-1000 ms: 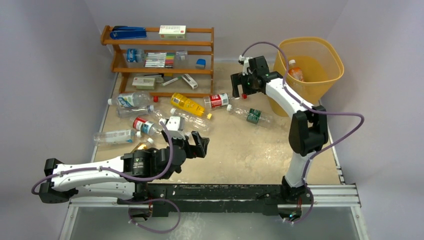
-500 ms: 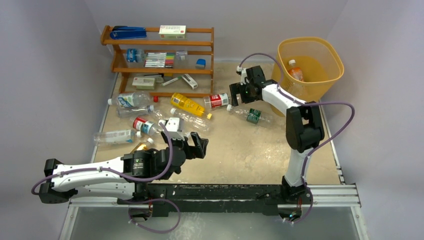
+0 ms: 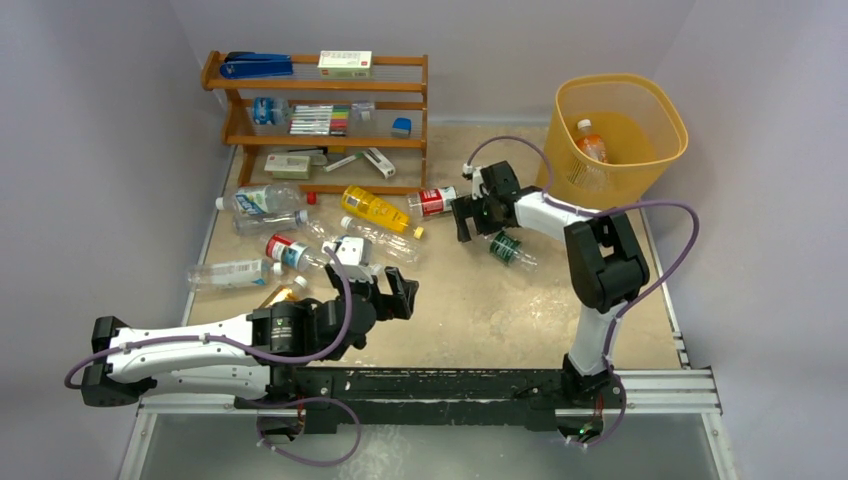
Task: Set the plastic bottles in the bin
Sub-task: Pick up the plastic bottle at the center of the board.
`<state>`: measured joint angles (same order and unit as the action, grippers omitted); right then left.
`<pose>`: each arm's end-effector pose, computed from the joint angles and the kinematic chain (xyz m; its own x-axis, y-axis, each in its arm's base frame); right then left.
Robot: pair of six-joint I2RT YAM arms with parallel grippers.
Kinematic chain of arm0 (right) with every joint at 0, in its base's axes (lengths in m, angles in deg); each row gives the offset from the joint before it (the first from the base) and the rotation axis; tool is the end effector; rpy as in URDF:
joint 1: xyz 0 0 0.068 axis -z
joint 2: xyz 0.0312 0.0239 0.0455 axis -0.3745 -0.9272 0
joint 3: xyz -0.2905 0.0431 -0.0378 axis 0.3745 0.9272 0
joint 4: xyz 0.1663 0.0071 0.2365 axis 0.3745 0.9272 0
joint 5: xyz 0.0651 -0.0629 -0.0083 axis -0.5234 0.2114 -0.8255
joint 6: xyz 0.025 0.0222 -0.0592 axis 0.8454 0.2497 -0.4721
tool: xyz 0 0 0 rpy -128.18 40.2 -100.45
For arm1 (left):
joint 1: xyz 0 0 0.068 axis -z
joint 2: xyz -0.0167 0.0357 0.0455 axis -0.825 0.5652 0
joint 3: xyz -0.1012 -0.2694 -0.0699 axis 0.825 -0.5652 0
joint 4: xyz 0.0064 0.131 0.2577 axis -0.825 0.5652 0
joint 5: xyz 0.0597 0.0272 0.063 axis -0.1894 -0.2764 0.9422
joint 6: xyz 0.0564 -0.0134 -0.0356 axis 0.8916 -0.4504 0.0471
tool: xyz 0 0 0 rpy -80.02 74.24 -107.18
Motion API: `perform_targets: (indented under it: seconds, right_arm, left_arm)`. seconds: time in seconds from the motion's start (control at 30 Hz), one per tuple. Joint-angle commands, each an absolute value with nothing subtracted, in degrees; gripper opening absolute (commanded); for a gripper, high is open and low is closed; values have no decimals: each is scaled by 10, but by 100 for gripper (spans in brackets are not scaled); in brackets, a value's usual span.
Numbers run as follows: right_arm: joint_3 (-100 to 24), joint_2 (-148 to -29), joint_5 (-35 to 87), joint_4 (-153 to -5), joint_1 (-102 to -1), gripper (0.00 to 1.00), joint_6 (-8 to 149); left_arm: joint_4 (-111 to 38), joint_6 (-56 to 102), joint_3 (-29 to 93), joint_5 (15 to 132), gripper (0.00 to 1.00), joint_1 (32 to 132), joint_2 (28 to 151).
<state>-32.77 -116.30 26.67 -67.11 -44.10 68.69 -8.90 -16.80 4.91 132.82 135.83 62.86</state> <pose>0.4107 0.1735 0.1630 -0.7549 -0.2092 -0.6216 -0.3739 0.9159 0.1458 0.0762 -0.1924 0.3190 -0.4498 -0.3063 -0.8390 0.2485 0.8593 -0.4470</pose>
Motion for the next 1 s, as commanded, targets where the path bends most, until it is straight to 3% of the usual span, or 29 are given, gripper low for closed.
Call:
perform_targets:
  seconds: [0.0,0.2,0.43,0.53,0.97]
  right_arm:
    - [-297,-1138,265,-684,-471,96,715]
    - [-281,-1127,266,-682,-496,78,736]
    - [-289,-1103,251,-670,-500,42,742]
    - [-307,-1090,248,-656,-500,38,742]
    - [-446,-1015,255,-545,-500,39,743]
  left_arm:
    - [-113,-177,46,1328,89,1357,624]
    - [-115,-181,40,1324,88,1357,618]
    - [-108,-182,38,1323,89,1357,608]
    - [-103,-182,38,1325,89,1357,603]
    - [-96,-191,29,1323,89,1357,583]
